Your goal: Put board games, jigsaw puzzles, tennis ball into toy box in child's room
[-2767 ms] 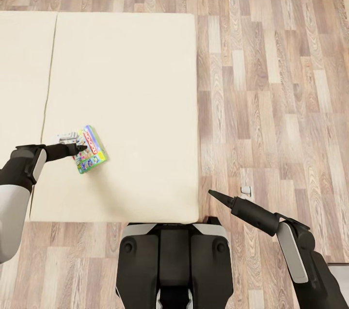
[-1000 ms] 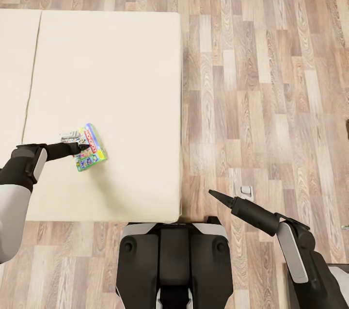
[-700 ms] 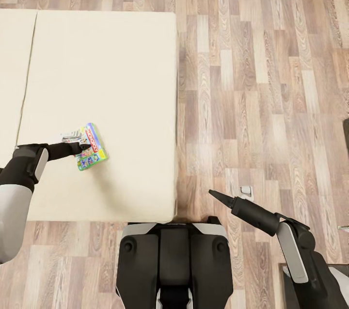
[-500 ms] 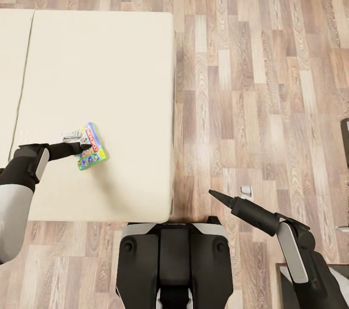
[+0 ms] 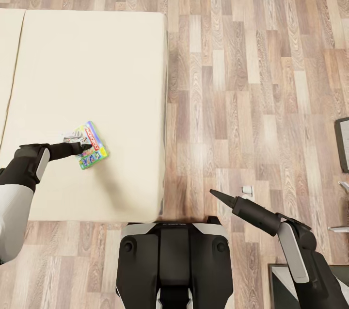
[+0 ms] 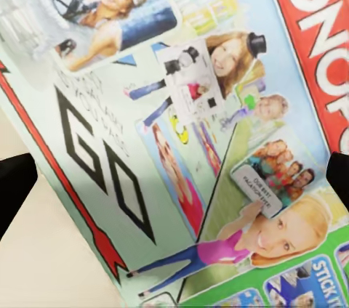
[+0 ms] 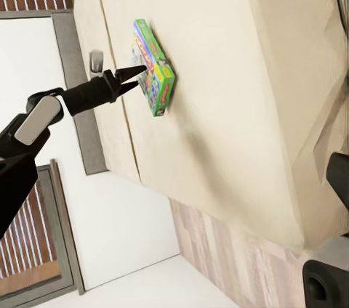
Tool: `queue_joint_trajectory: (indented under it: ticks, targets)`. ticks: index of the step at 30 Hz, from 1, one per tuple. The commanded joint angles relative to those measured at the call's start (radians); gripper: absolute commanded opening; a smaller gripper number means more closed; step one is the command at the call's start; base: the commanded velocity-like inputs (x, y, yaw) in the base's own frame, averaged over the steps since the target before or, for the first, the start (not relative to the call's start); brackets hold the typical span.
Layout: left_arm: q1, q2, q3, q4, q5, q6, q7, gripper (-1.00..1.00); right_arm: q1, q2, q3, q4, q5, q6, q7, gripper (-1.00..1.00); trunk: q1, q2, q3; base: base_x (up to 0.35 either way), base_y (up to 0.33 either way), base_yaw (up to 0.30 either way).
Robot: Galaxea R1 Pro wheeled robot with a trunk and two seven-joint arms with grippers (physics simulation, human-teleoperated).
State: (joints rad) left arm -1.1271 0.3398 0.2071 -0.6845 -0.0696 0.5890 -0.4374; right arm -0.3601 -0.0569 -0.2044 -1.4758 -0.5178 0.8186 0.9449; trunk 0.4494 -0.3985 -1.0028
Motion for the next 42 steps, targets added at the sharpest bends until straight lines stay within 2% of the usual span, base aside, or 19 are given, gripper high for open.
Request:
queue_joint_trajectory:
  ticks: [1, 18, 42]
  targets:
    - [0.0, -0.001, 0.005, -0.001, -0.007, 0.006, -0.008, 1.0, 0.0, -0.001, -0.001, 0.0, -0.002, 0.005, 0.002, 1.0, 0.001, -0.002, -0.001, 0.0, -0.181, 0.0]
    - [0.0, -0.001, 0.005, -0.002, -0.007, 0.005, -0.008, 1.0, 0.0, -0.001, -0.003, 0.0, -0.002, 0.005, 0.002, 1.0, 0.001, -0.002, -0.001, 0.0, -0.183, 0.0]
    - [0.0, -0.001, 0.005, -0.003, -0.008, 0.005, -0.008, 1.0, 0.0, 0.0, -0.003, 0.0, -0.002, 0.005, 0.002, 1.0, 0.001, -0.002, -0.001, -0.007, -0.099, 0.0]
